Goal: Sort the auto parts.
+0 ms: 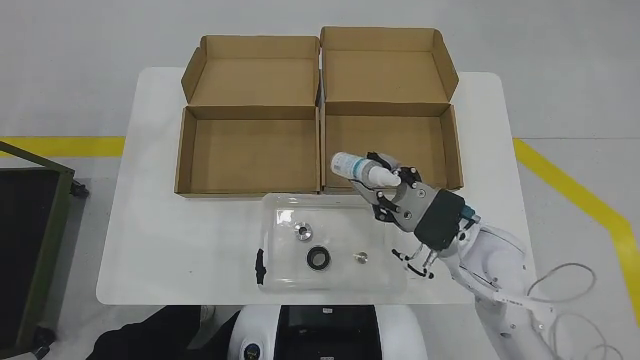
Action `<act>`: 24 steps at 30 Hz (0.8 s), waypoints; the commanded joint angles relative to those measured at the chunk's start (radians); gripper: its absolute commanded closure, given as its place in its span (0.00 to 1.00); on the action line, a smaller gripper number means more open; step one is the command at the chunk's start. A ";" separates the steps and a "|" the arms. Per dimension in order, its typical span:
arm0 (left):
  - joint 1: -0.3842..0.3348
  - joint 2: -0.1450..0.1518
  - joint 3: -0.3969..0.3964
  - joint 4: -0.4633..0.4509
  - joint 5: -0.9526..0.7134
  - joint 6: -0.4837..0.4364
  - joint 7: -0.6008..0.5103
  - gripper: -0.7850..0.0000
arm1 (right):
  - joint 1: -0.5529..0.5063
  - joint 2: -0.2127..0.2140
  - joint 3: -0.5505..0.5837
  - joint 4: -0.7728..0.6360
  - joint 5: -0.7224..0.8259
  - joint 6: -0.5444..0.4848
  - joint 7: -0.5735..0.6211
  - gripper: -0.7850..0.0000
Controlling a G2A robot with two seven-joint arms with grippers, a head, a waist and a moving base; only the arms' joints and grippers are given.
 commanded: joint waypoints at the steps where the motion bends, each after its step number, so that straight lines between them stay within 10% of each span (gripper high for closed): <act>1: 0.000 0.000 0.000 0.000 0.000 0.000 0.000 0.00 | 0.004 0.000 -0.001 0.016 -0.004 0.024 0.038 1.00; 24: 0.000 0.000 0.000 0.000 0.000 0.000 0.000 0.00 | 0.254 -0.032 -0.142 0.278 0.030 0.192 0.499 1.00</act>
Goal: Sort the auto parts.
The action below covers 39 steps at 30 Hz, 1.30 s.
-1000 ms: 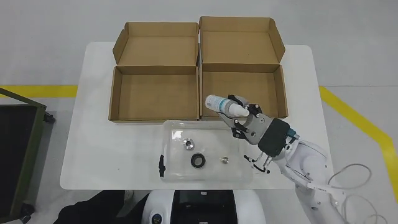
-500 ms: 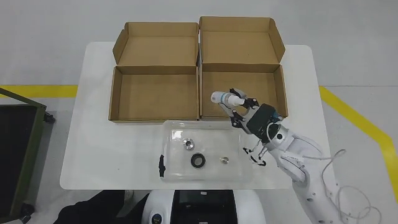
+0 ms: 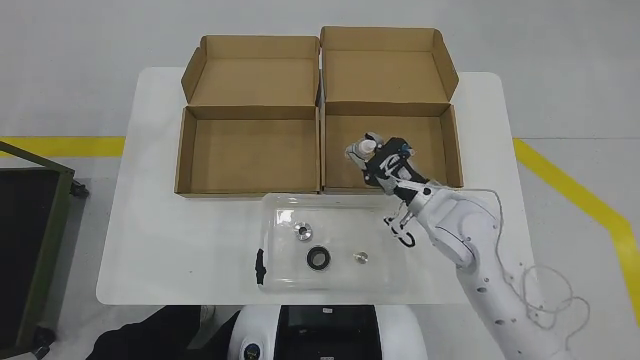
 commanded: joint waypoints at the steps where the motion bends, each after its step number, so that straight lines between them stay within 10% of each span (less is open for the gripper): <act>1: 0.000 0.000 0.000 0.000 0.000 0.000 0.000 0.00 | 0.023 -0.004 -0.019 0.028 -0.005 0.009 0.042 1.00; 11: 0.000 0.000 0.000 0.000 0.000 0.000 0.000 0.00 | 0.118 -0.027 -0.102 0.155 0.047 0.001 0.087 1.00; 14: 0.000 0.000 0.000 0.000 0.000 0.000 0.000 0.00 | 0.132 -0.031 -0.112 0.172 0.051 0.002 0.091 0.62; 15: 0.000 0.000 0.000 0.000 0.000 0.000 0.000 0.00 | 0.135 -0.032 -0.114 0.175 0.052 0.003 0.093 0.08; 16: 0.000 0.000 0.000 0.000 0.000 0.000 0.000 0.00 | 0.137 -0.032 -0.115 0.178 0.053 0.005 0.094 0.00; 39: 0.000 0.000 0.000 0.000 0.000 0.000 0.000 0.00 | -0.169 0.030 0.038 -0.262 -0.003 -0.248 0.206 0.00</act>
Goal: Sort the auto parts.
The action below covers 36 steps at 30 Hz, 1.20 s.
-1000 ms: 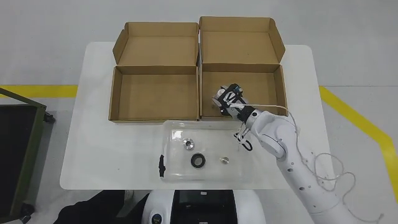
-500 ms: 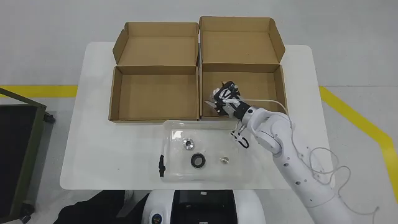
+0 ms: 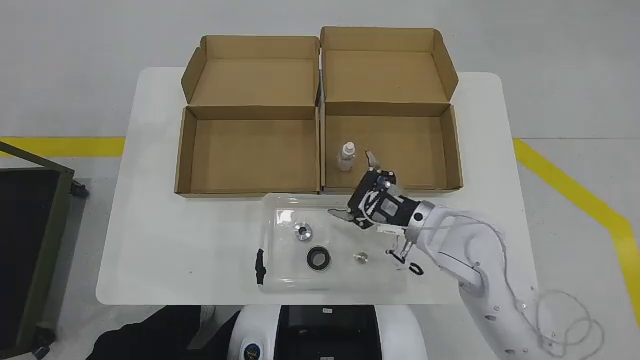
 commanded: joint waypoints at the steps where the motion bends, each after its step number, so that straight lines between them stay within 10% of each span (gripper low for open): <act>1: 0.000 0.000 0.000 0.000 0.000 0.000 0.000 0.00 | -0.041 0.007 0.007 -0.036 -0.004 -0.044 0.030 0.00; 15: 0.000 0.000 0.000 0.000 0.000 0.000 0.000 0.00 | -0.188 0.043 0.066 -0.160 -0.030 -0.155 0.215 0.00; 36: 0.000 0.000 0.000 0.000 0.000 0.000 0.000 0.00 | -0.136 0.060 0.003 -0.113 0.025 -0.167 0.407 0.00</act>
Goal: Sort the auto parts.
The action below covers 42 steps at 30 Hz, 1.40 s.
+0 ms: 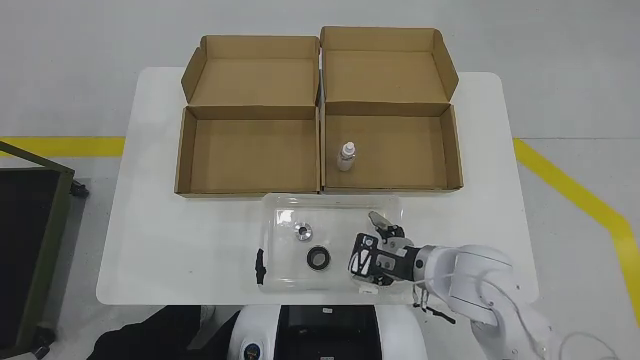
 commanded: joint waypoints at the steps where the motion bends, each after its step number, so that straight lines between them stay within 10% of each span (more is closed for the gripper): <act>1: 0.000 0.000 0.000 0.000 0.000 0.000 0.000 0.00 | 0.010 0.001 -0.008 0.009 0.008 0.002 0.010 0.00; 12: 0.000 0.000 0.000 0.000 0.000 0.000 0.000 0.00 | 0.068 0.004 -0.061 0.069 0.045 0.010 0.063 0.34; 32: 0.000 0.000 0.000 0.000 0.000 0.000 0.000 0.00 | 0.103 0.019 -0.114 0.089 0.086 0.021 0.154 0.61; 42: 0.000 0.000 0.000 0.000 0.000 0.000 0.000 0.00 | 0.115 0.028 -0.126 0.085 0.104 0.024 0.171 1.00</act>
